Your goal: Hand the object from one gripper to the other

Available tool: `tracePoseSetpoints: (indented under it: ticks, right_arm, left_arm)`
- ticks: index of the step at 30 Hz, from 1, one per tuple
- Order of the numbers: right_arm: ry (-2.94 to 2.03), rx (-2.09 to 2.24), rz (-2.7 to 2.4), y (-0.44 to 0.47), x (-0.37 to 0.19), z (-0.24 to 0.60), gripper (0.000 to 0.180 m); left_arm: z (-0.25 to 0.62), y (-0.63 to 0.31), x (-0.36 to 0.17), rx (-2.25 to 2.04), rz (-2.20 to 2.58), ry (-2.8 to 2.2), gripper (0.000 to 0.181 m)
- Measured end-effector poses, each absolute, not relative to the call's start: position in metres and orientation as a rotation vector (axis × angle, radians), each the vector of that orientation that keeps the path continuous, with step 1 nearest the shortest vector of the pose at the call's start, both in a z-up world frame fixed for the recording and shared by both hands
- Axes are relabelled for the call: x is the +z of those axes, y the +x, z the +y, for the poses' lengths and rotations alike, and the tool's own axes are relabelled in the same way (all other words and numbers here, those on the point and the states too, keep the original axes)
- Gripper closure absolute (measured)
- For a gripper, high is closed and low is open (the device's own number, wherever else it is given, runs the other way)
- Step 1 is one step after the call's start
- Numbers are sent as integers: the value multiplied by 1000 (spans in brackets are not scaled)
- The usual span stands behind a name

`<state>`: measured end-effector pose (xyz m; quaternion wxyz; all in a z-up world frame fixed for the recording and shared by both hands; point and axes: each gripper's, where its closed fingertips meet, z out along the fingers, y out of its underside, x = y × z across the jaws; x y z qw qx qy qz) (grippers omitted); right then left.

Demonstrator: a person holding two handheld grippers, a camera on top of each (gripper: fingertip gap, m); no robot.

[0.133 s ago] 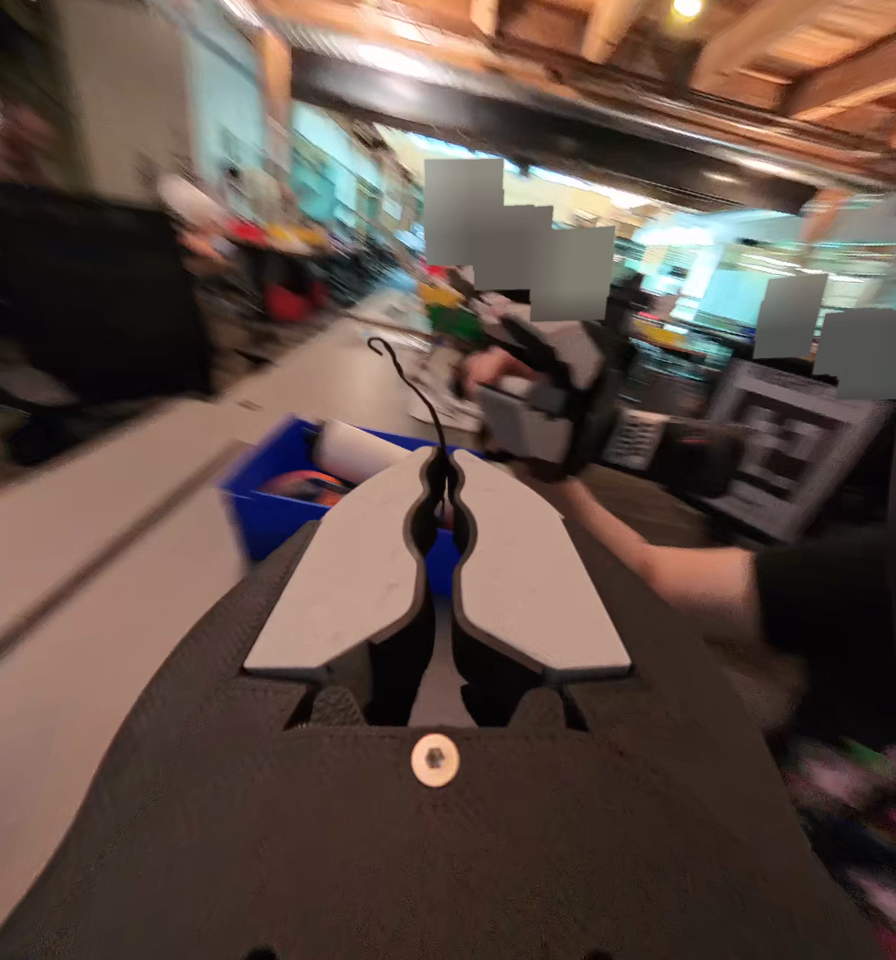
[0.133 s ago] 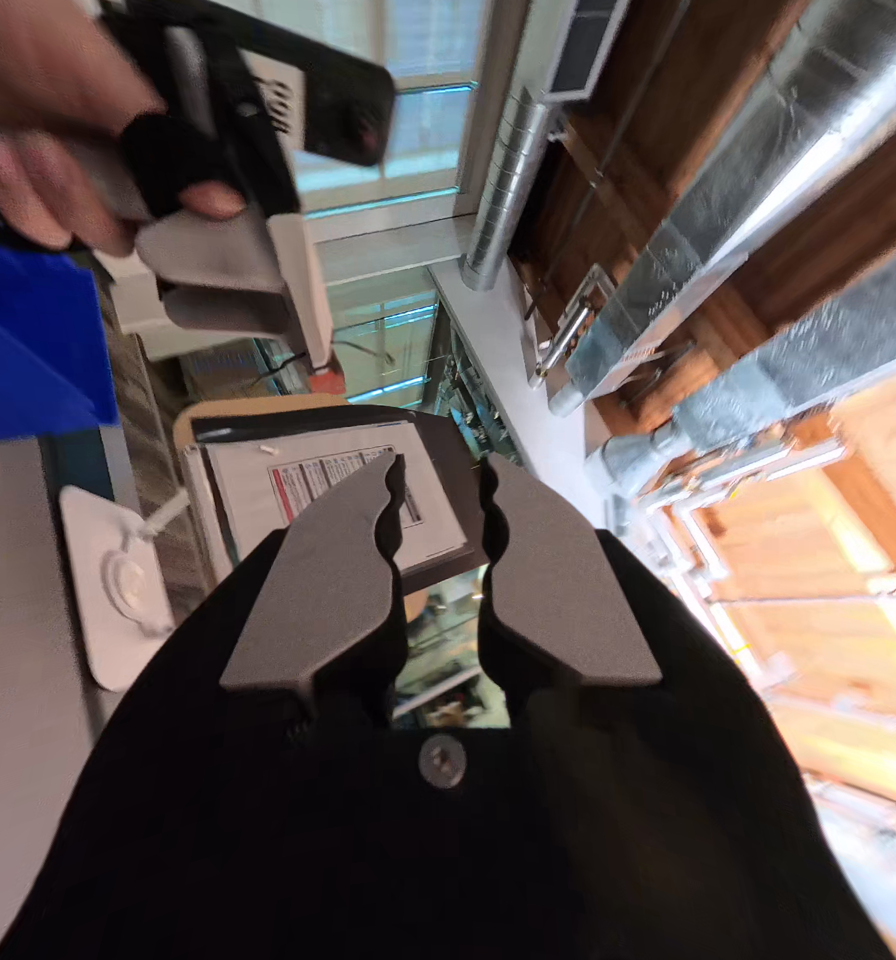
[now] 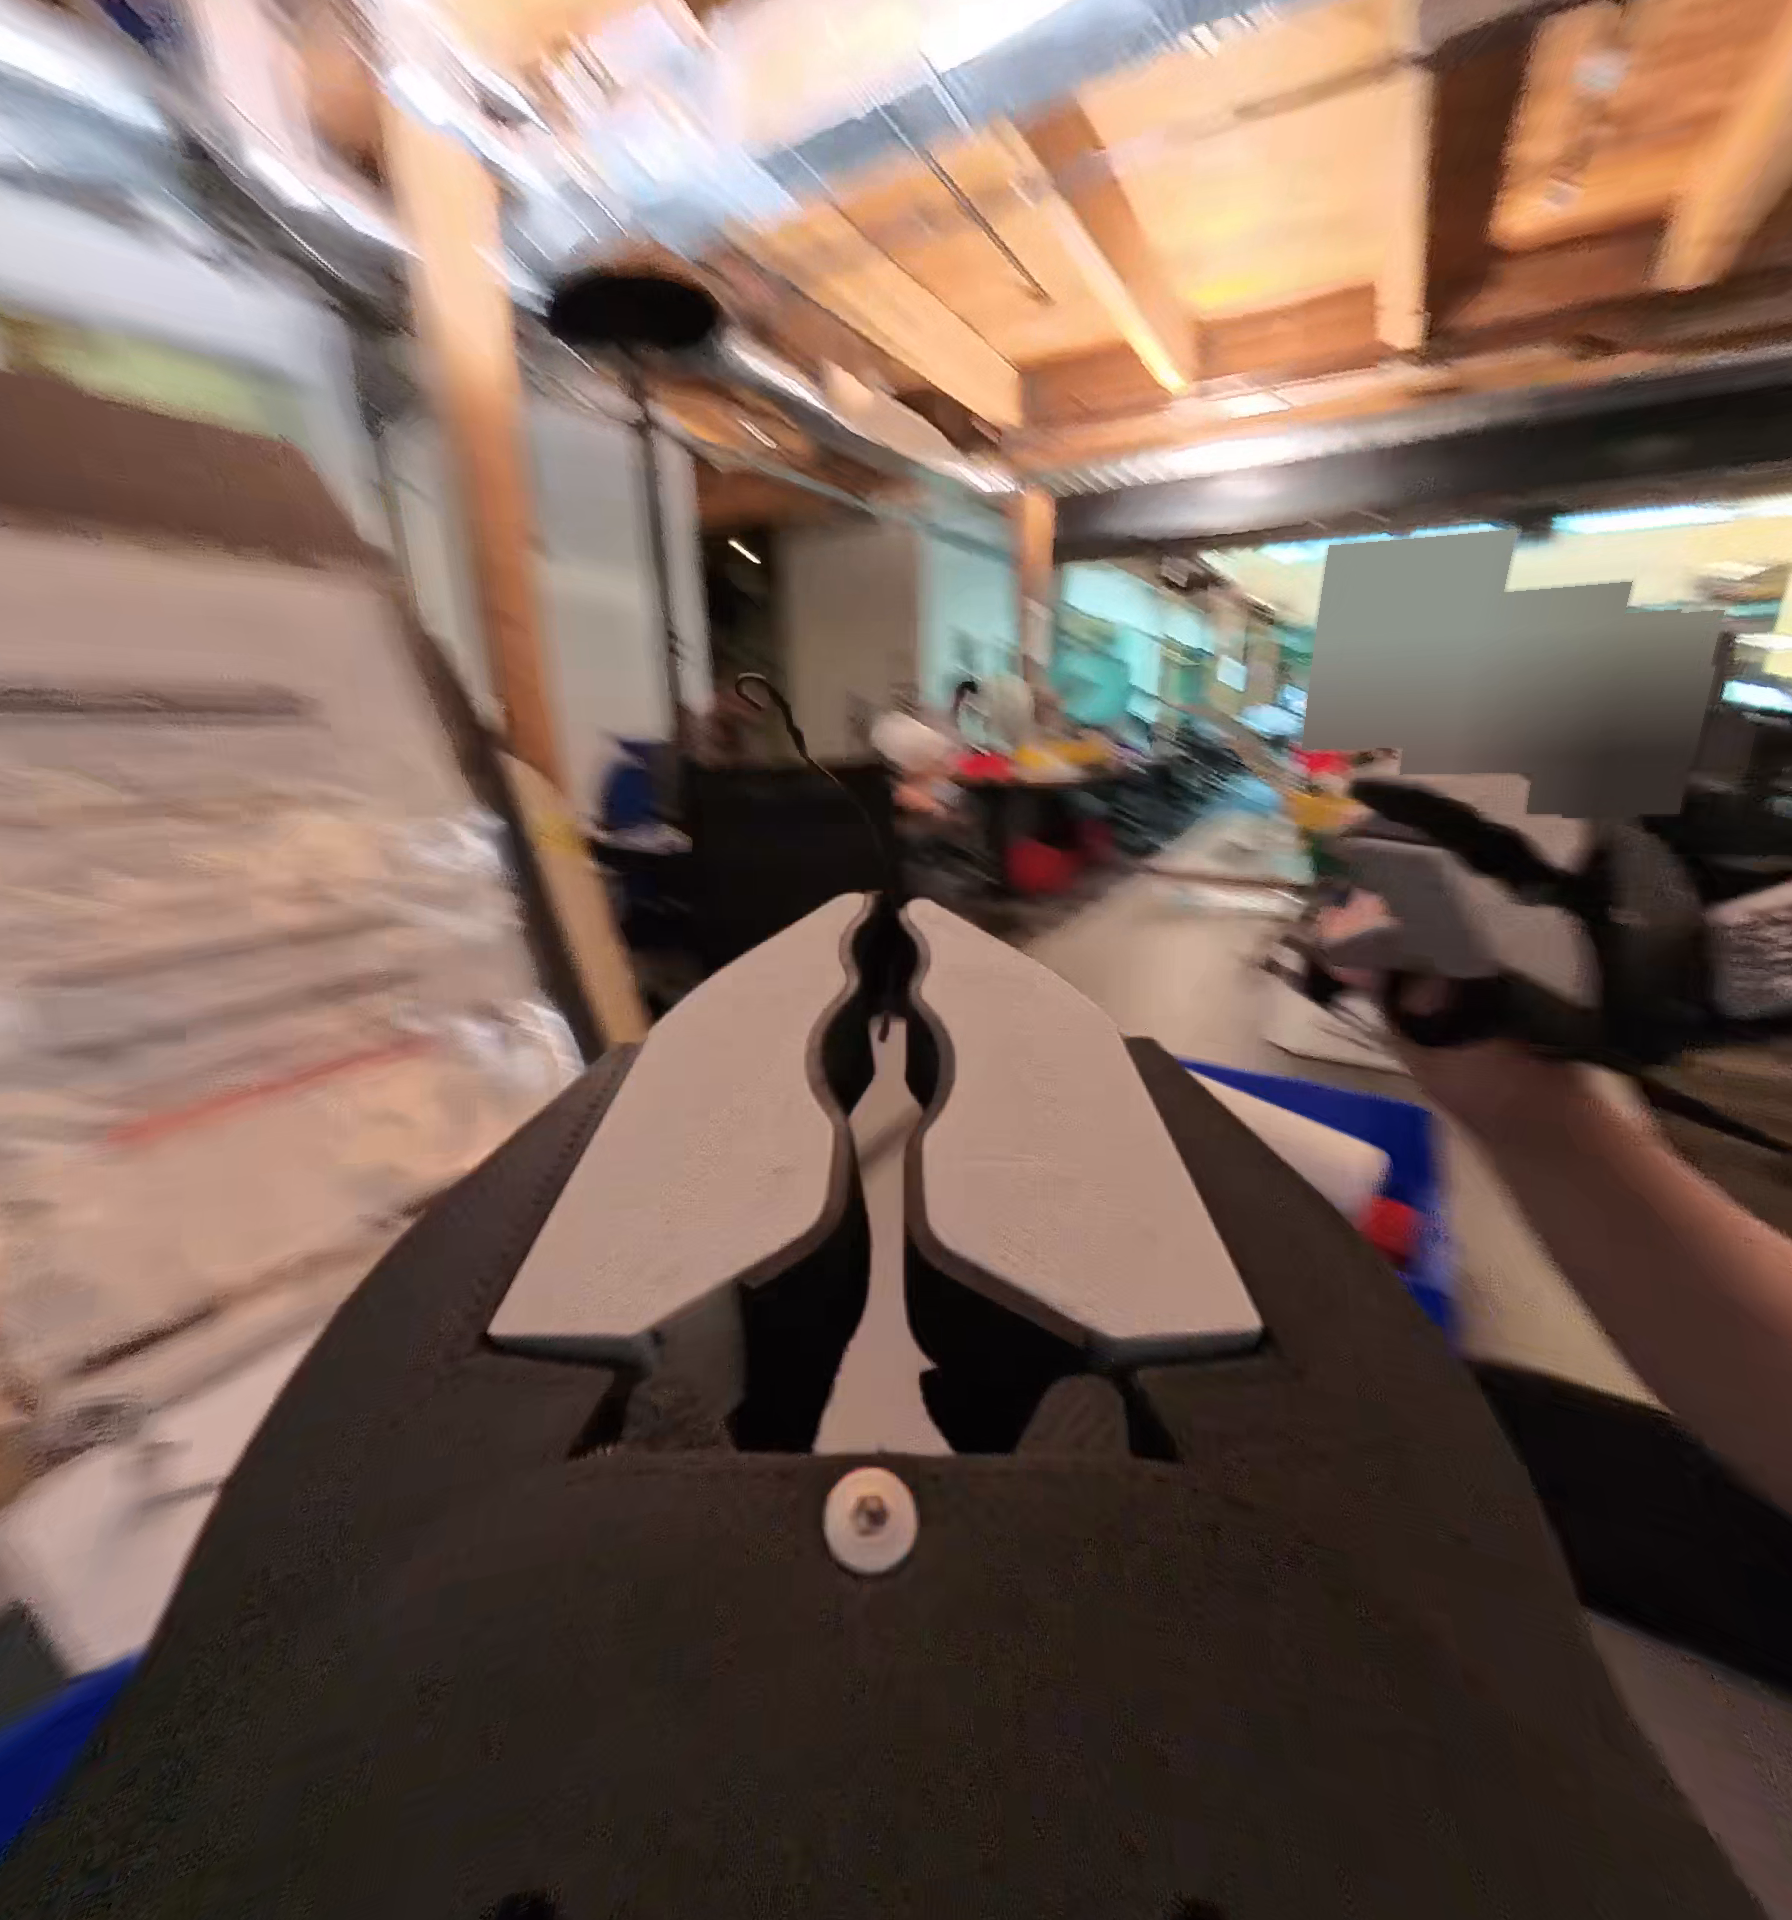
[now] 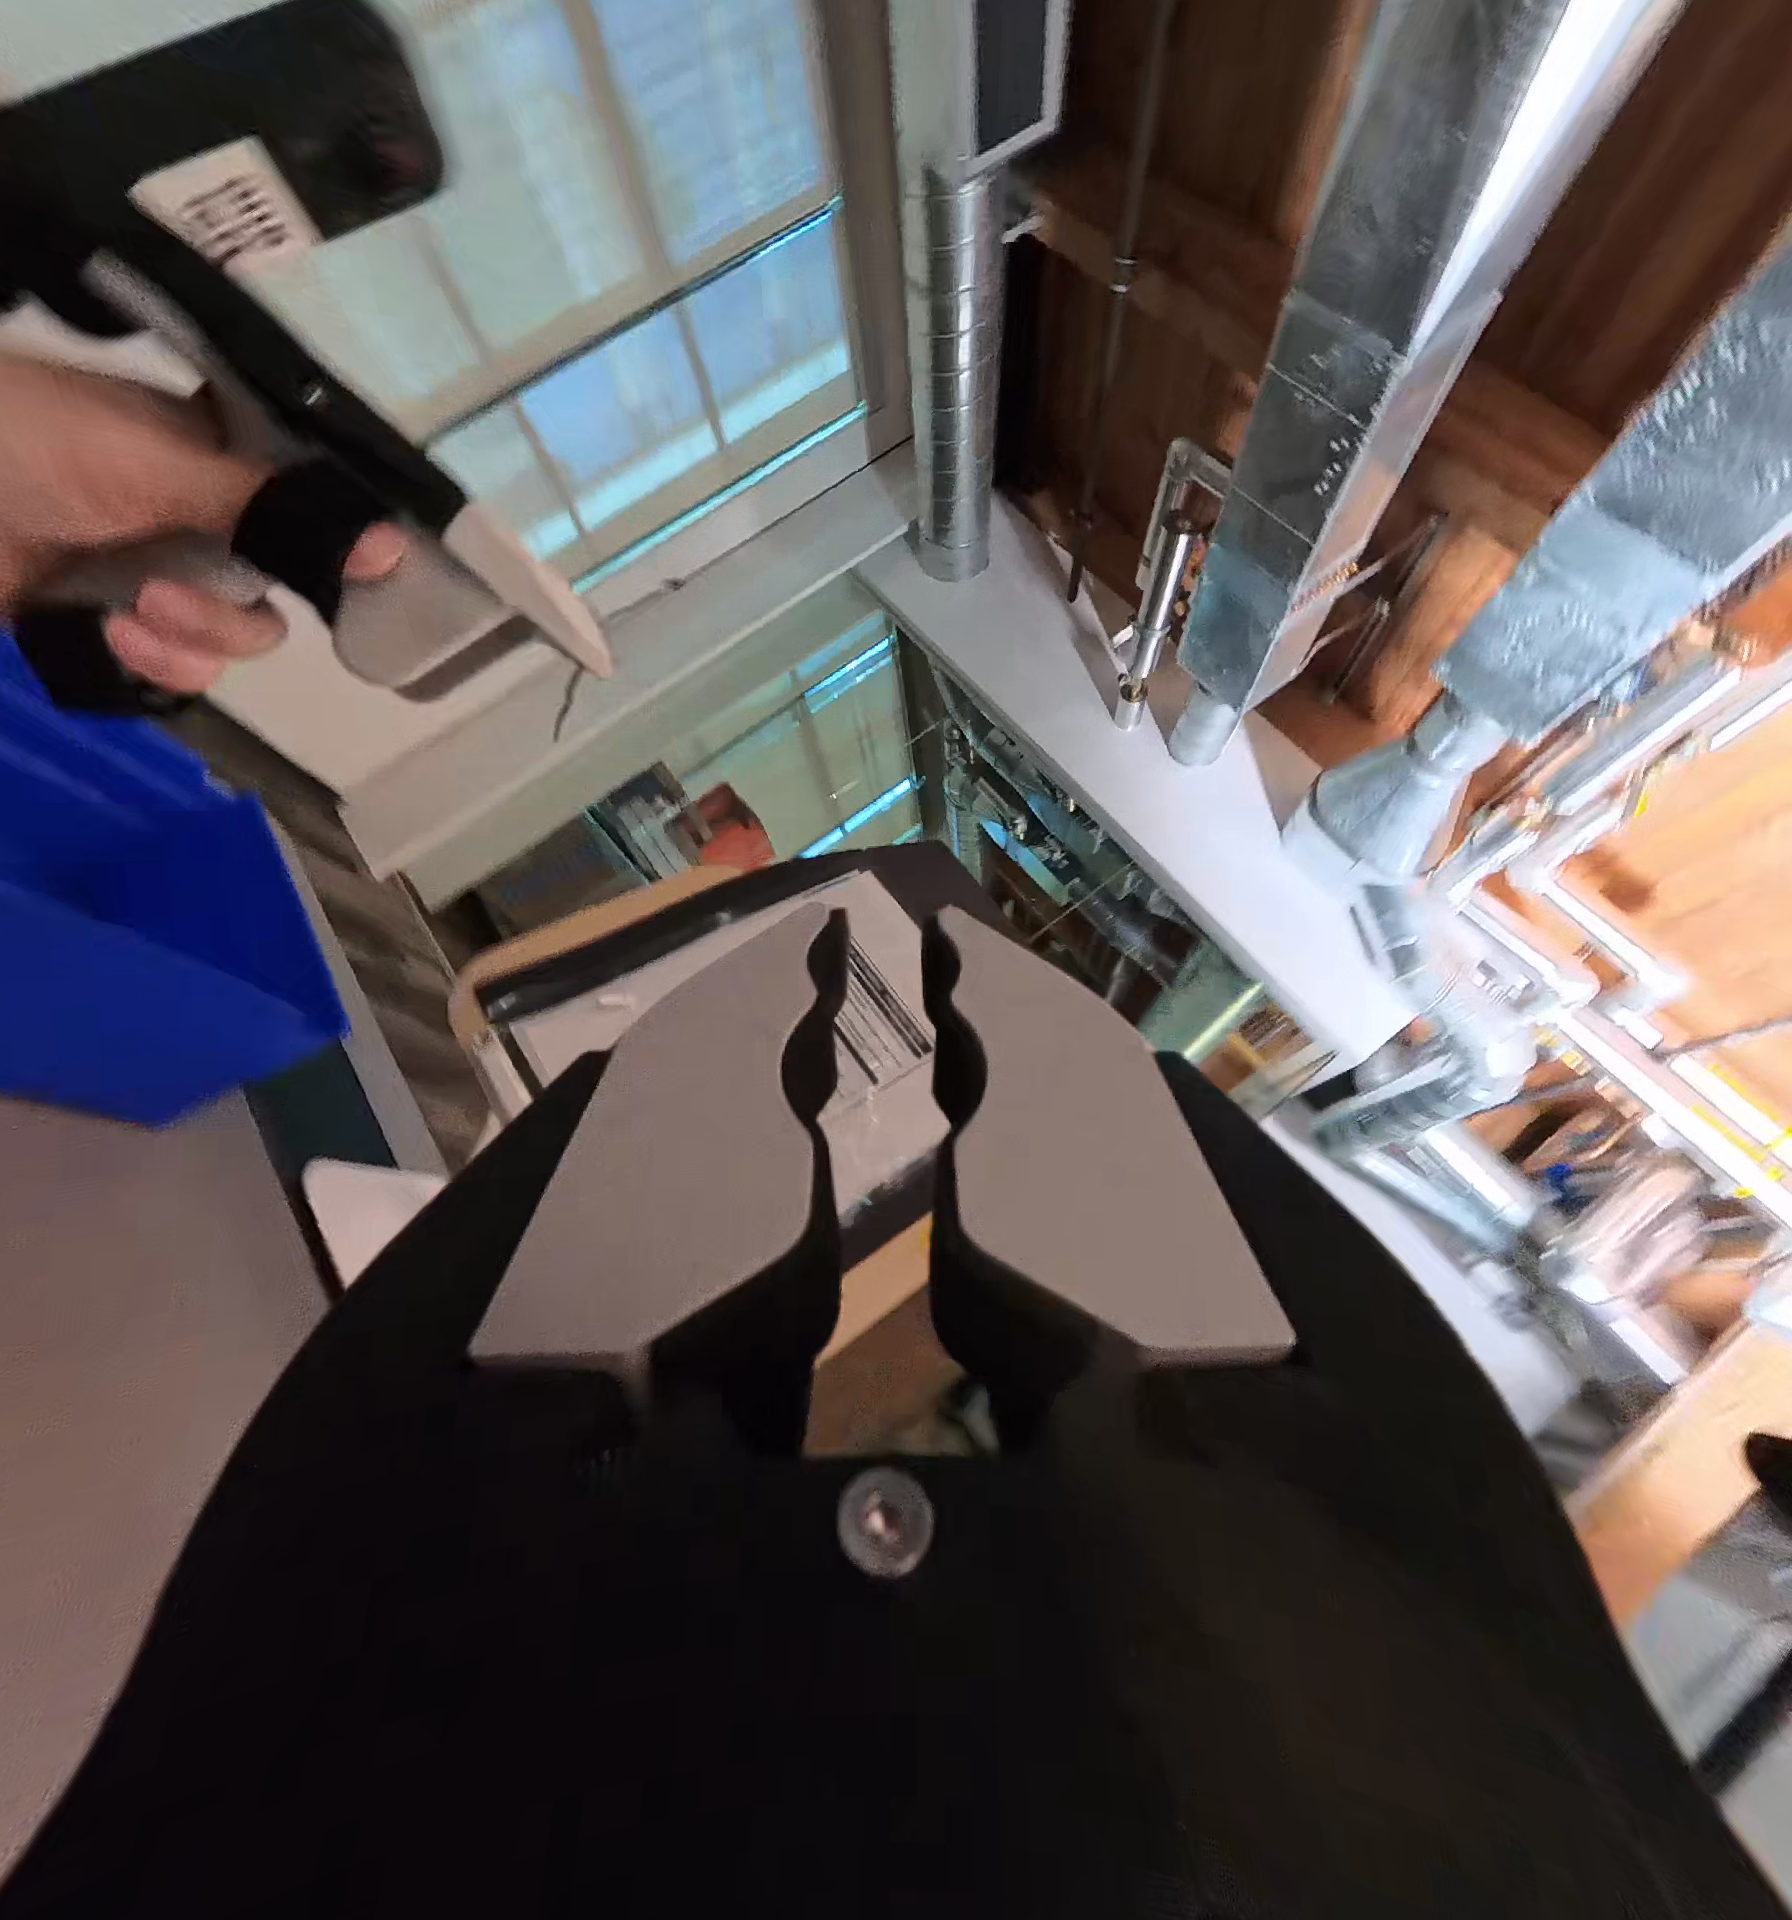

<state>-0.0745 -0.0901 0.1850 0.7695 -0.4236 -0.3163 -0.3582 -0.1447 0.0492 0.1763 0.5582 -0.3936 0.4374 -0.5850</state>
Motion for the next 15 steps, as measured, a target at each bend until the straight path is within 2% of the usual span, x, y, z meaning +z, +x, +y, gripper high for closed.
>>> tracePoseSetpoints:
  ticks: [8,15]
  right_arm:
    - [-918,-80,-355,-49,217,-119,171]
    - [-1096,190,-366,-80,199,-93,165]
  left_arm:
    - [118,-242,220,-805,550,-741,181]
    - [80,-194,201,-534,730,-666,181]
